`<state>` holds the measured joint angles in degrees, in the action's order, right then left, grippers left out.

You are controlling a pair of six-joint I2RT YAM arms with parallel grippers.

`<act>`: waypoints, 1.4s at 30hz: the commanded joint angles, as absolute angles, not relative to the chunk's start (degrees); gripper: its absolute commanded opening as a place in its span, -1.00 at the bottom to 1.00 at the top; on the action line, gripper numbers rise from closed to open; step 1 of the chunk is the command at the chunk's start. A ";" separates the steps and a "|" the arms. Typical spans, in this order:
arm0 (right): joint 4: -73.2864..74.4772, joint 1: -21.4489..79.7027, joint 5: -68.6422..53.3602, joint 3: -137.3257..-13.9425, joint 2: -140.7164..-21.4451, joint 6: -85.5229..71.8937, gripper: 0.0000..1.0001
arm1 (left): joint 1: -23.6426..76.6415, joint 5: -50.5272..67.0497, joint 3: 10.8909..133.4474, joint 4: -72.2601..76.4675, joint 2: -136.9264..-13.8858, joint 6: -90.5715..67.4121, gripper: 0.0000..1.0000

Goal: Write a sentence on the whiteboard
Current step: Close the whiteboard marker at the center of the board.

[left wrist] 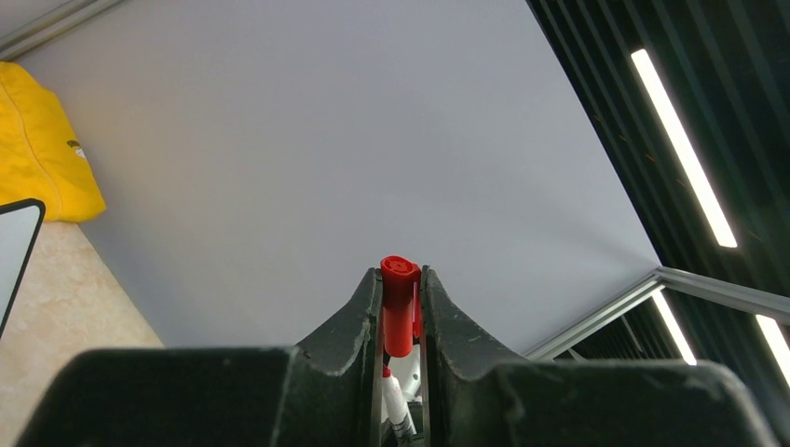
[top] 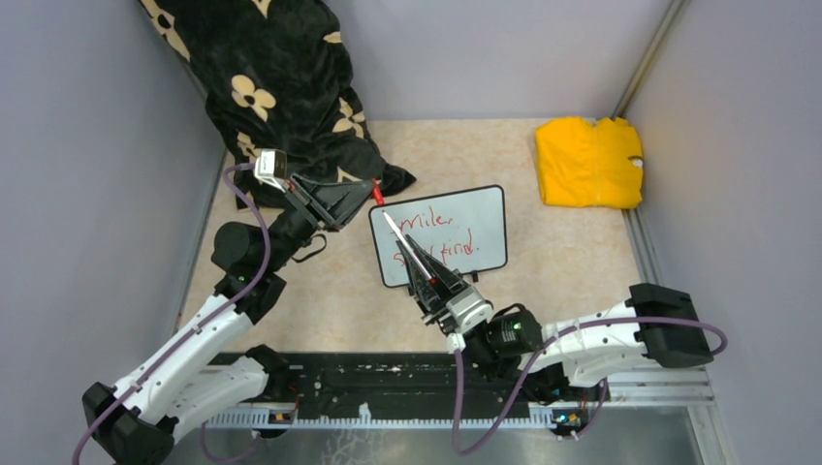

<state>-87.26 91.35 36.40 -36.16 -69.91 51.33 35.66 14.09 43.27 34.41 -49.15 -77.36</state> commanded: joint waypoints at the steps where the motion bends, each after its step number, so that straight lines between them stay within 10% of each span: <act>1: -91.47 91.81 36.42 -38.94 -70.05 51.68 -1.00 | 36.26 13.14 42.80 36.35 -48.00 -78.00 -1.00; 42: -93.49 91.77 37.68 -39.29 -71.48 53.41 -1.00 | 36.61 13.80 41.23 36.49 -47.29 -77.61 -1.00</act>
<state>-87.83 91.35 37.06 -36.86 -71.07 52.99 36.03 13.56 41.47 34.68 -47.83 -77.36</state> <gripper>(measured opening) 0.123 0.209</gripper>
